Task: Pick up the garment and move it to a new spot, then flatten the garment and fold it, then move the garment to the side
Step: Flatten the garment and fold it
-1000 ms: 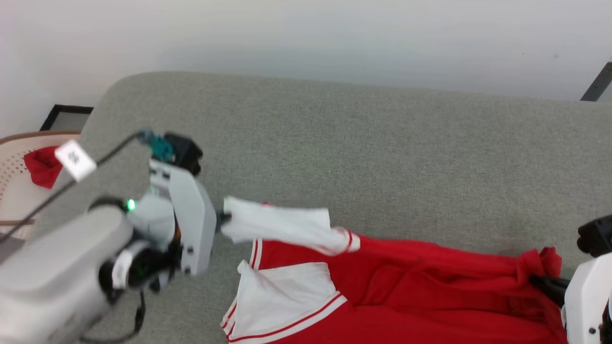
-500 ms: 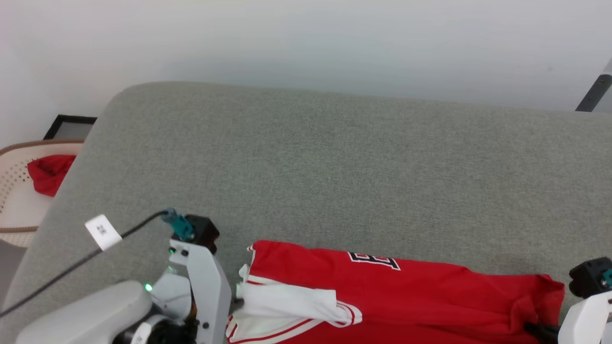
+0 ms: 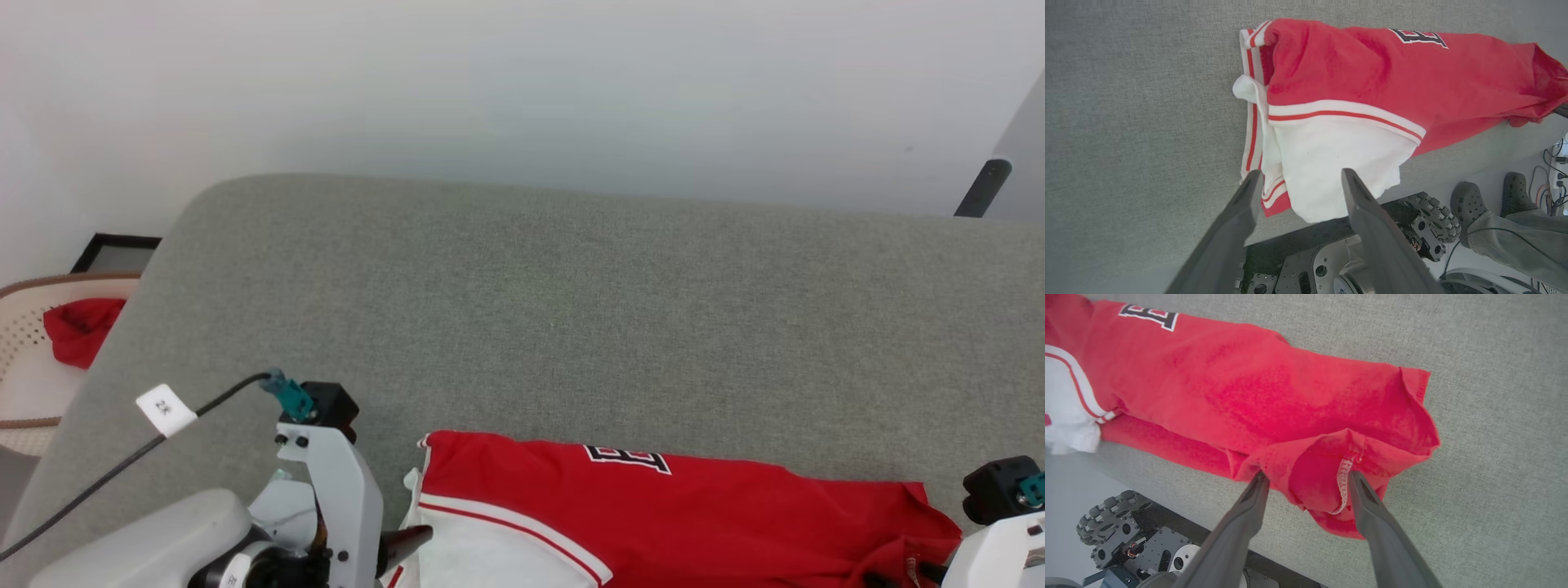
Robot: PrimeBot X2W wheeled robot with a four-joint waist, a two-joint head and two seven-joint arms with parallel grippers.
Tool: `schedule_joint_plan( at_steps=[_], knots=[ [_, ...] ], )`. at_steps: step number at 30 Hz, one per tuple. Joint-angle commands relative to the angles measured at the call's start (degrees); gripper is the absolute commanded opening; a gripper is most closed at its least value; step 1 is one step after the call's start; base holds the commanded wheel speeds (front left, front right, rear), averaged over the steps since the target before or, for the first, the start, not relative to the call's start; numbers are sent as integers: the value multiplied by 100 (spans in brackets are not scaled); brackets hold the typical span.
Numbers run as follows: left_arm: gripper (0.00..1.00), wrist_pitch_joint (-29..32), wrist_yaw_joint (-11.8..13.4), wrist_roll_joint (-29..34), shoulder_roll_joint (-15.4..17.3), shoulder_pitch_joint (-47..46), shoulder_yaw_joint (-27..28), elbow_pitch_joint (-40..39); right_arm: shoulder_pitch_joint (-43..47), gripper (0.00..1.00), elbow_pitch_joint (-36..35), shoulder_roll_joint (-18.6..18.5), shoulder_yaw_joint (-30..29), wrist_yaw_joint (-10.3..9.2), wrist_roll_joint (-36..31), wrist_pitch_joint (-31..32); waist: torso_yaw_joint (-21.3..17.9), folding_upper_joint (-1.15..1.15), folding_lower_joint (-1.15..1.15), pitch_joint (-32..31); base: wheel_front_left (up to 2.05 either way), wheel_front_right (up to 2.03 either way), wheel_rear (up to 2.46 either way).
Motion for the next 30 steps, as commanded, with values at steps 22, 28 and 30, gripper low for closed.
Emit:
schedule_joint_plan(
  at_steps=[22,28,30],
  knots=[
    [100,-2080,-149,614,427,498,580,-98,310,100,-712,562,-426,-6,-141,-332,51,0,0,-335,0,0,0],
    [100,-3090,-254,1032,408,748,691,103,363,100,-508,583,-546,-6,-276,-880,144,0,0,-421,0,0,0],
    [100,-3435,-273,1072,355,863,762,179,417,100,-424,574,-578,-6,-277,-1017,175,0,0,-448,0,0,0]
  ],
)
